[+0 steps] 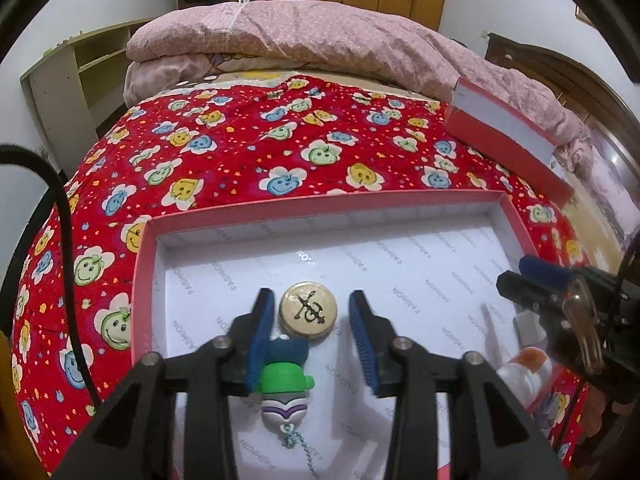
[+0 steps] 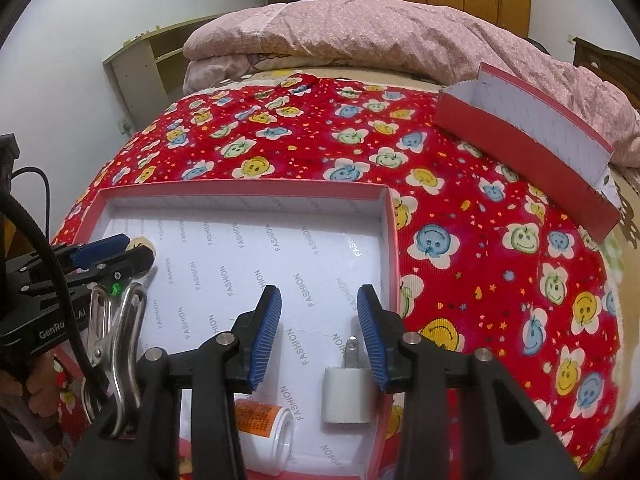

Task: Organize rigid objects
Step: 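Carry the disc into the tray and open the left tool while the right tool releases the charger there, then move the left tool toward the grey brick while the right tool approaches the white earbud case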

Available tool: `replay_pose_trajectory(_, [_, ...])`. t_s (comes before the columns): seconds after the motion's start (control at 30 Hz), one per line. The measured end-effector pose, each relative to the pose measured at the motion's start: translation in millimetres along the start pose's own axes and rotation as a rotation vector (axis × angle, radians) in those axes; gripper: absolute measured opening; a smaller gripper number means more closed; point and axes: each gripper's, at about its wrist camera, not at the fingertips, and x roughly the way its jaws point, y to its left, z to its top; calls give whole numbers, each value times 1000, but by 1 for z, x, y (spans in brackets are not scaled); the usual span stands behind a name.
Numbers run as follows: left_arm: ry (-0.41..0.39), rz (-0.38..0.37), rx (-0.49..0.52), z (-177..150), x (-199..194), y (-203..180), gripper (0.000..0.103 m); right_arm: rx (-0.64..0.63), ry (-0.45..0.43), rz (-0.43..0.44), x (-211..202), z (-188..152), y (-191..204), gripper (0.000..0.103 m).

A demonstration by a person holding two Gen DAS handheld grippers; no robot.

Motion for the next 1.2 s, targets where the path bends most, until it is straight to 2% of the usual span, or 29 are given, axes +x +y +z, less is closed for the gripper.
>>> replay_pose_trajectory(0.13, [-28,18,27,-1,-11,-5,58,2,-32,-2,-9,1,1,41])
replay_pose_trajectory(0.27, [-52,29,51,-5,-26,-11,63,-11,-64,3,-23,0,4,43])
replay_pose_trajectory(0.37, [-57,13,45,-9,-37,-12,64,-18,-83,2,-32,-3,6,47])
replay_pose_trajectory(0.63, [-63,5,24,-26,-66,-11,64,-8,-102,26,-56,-19,10,48])
replay_pose_trajectory(0.73, [-63,3,10,-35,-75,-8,64,-7,-108,30,-64,-29,13,53])
replay_pose_trajectory(1.03, [-48,-4,-40,-71,-97,2,64,-27,-114,77,-88,-69,30,59])
replay_pose_trajectory(1.2, [-28,-8,-50,-91,-100,5,69,-46,-106,76,-94,-92,35,62])
